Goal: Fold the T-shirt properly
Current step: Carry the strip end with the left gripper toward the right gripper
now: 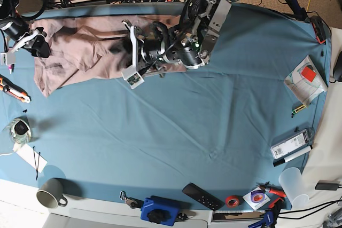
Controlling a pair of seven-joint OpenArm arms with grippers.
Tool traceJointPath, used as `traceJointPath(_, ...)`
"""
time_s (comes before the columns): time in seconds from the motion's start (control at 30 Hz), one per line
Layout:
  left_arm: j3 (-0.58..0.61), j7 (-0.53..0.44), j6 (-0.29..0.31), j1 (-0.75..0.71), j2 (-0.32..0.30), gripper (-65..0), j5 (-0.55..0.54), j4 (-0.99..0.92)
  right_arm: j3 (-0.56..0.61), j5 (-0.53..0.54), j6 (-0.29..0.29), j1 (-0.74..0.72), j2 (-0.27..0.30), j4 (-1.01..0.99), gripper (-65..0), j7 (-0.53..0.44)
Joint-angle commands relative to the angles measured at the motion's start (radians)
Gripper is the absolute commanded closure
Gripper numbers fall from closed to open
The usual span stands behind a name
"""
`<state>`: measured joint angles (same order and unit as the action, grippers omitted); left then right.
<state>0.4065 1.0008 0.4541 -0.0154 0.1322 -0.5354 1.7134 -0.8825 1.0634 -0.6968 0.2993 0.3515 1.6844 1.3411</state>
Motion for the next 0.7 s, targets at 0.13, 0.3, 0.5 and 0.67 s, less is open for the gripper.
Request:
traceJointPath(0.13, 0.003, 0.051, -0.019, 0.040, 0.025, -34.7, -0.057, 0.040, -0.008, 0.013, -0.001, -0.003, 0.025, 0.018, -18.3, -0.032)
traceJointPath(0.3, 0.003, 0.138, -0.043, 0.062, 0.025, -20.2, -0.050, 0.124, -0.008, 0.013, -0.001, -0.003, 0.025, 0.018, -18.3, -0.037)
traceJointPath(0.5, 0.003, 0.137, -0.105, 0.060, 0.025, 0.0, 0.068, 0.177, -0.008, -0.021, -0.001, -0.003, 0.025, 0.018, -18.3, -0.056)
traceJointPath(0.67, 0.003, 0.137, -0.214, 0.060, 0.025, 0.0, 0.292, 0.188, -0.008, -0.040, -0.001, -0.003, 0.025, 0.018, -18.3, -0.075)
